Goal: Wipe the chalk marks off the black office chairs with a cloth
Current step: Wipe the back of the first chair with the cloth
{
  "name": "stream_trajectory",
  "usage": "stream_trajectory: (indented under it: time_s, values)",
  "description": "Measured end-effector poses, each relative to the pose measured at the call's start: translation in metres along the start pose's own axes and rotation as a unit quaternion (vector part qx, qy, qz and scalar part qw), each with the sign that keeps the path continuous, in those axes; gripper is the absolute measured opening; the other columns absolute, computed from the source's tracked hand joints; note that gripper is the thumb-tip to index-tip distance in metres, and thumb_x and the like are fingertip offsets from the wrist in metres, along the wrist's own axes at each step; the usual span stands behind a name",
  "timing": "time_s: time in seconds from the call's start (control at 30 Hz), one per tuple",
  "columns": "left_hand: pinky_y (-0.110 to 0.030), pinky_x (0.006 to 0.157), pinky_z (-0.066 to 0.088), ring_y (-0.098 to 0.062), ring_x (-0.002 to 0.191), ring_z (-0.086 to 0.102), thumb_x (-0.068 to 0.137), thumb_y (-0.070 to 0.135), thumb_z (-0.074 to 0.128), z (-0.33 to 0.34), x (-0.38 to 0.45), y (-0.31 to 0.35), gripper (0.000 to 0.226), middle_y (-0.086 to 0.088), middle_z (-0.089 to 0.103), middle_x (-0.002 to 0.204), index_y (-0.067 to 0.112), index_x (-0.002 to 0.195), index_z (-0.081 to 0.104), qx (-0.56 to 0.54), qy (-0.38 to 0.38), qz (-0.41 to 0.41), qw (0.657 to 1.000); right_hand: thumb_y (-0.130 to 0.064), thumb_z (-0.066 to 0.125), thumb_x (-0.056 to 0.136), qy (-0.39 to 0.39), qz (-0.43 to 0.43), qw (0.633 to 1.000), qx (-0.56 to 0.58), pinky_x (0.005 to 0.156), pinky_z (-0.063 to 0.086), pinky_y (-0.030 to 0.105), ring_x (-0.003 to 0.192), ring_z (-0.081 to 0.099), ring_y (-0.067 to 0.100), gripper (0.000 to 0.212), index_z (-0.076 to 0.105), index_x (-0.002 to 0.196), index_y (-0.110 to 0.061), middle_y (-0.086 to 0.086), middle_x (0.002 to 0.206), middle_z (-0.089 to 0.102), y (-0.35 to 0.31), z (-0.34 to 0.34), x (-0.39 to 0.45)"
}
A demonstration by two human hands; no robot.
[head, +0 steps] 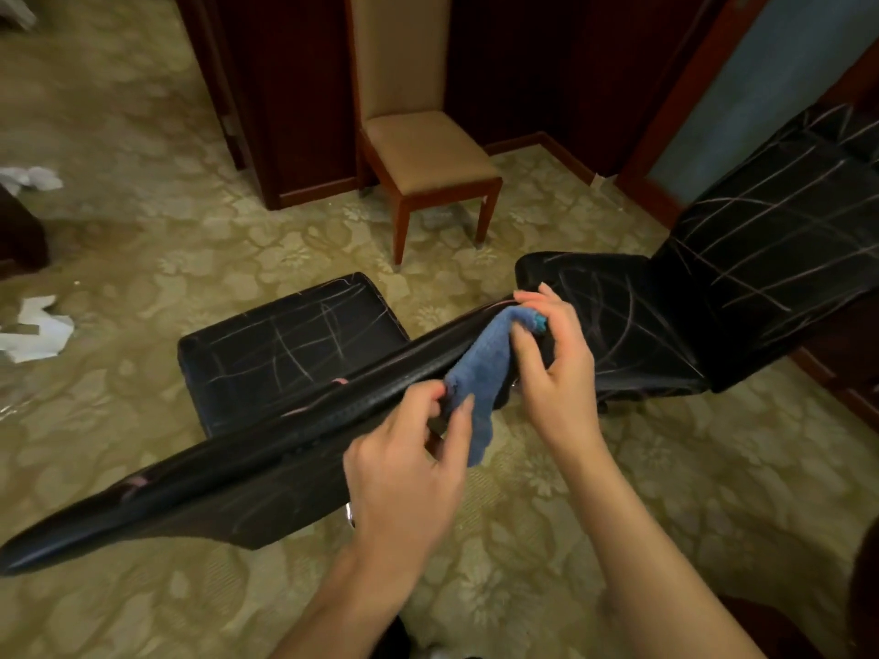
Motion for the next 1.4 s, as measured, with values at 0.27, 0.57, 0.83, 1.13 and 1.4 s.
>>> stream_trajectory:
  time_s: [0.27, 0.57, 0.83, 1.13, 1.4]
  values:
    - [-0.031, 0.044, 0.045, -0.005, 0.044, 0.047, 0.091, 0.035, 0.064, -0.061, -0.009, -0.025, 0.019, 0.010, 0.048, 0.052, 0.020, 0.081, 0.059, 0.089, 0.035, -0.101, 0.990, -0.029, 0.057, 0.095, 0.058, -0.032, 0.992, -0.107, 0.096, 0.046, 0.044, 0.117, 0.047, 0.012, 0.021, 0.063, 0.110, -0.016, -0.003, 0.122, 0.053, -0.043, 0.022, -0.041]
    - [-0.039, 0.067, 0.053, -0.014, 0.067, 0.061, 0.094, 0.035, 0.060, -0.080, -0.013, -0.030, 0.020, 0.011, 0.055, 0.069, 0.026, 0.109, 0.051, 0.127, 0.030, -0.181, 0.975, -0.037, 0.053, 0.099, 0.028, -0.047, 0.982, -0.180, 0.071, 0.048, 0.027, 0.076, 0.065, 0.013, 0.028, 0.055, 0.123, -0.022, -0.004, 0.086, 0.067, -0.079, 0.036, -0.066]
    - [-0.034, 0.065, 0.047, -0.015, 0.069, 0.061, 0.093, 0.043, 0.065, -0.096, -0.018, -0.031, 0.023, 0.012, 0.056, 0.071, 0.024, 0.104, 0.057, 0.135, 0.056, -0.171, 0.974, -0.035, 0.058, 0.098, -0.056, -0.021, 0.991, -0.118, 0.081, 0.055, 0.030, 0.090, 0.065, 0.008, 0.044, 0.044, 0.138, -0.026, -0.006, 0.101, 0.068, -0.098, 0.046, -0.080]
    - [-0.031, 0.069, 0.040, -0.018, 0.080, 0.056, 0.088, 0.031, 0.070, -0.152, -0.021, -0.064, 0.019, 0.001, 0.055, 0.092, 0.018, 0.098, 0.060, 0.120, 0.075, -0.134, 0.981, -0.030, 0.060, 0.094, -0.023, -0.162, 0.966, -0.199, 0.064, 0.047, 0.020, 0.074, 0.062, 0.010, 0.022, 0.068, 0.111, -0.018, -0.004, 0.091, 0.064, -0.153, 0.102, -0.112]
    - [-0.050, 0.109, 0.037, -0.030, 0.139, 0.033, 0.084, 0.032, 0.075, -0.258, -0.023, -0.172, 0.024, -0.011, 0.036, 0.150, 0.016, 0.102, 0.068, 0.069, 0.078, -0.179, 0.978, -0.032, 0.064, 0.093, -0.036, -0.178, 0.952, -0.247, 0.057, 0.053, 0.029, 0.071, 0.064, 0.013, 0.022, 0.067, 0.111, -0.020, -0.003, 0.091, 0.064, -0.228, 0.216, -0.156]
Point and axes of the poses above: each hand's wrist, its own x-axis towards the middle knuckle, its own z-axis out of the palm, y = z × x, the point moved 8 cm from there along x, towards the middle knuckle
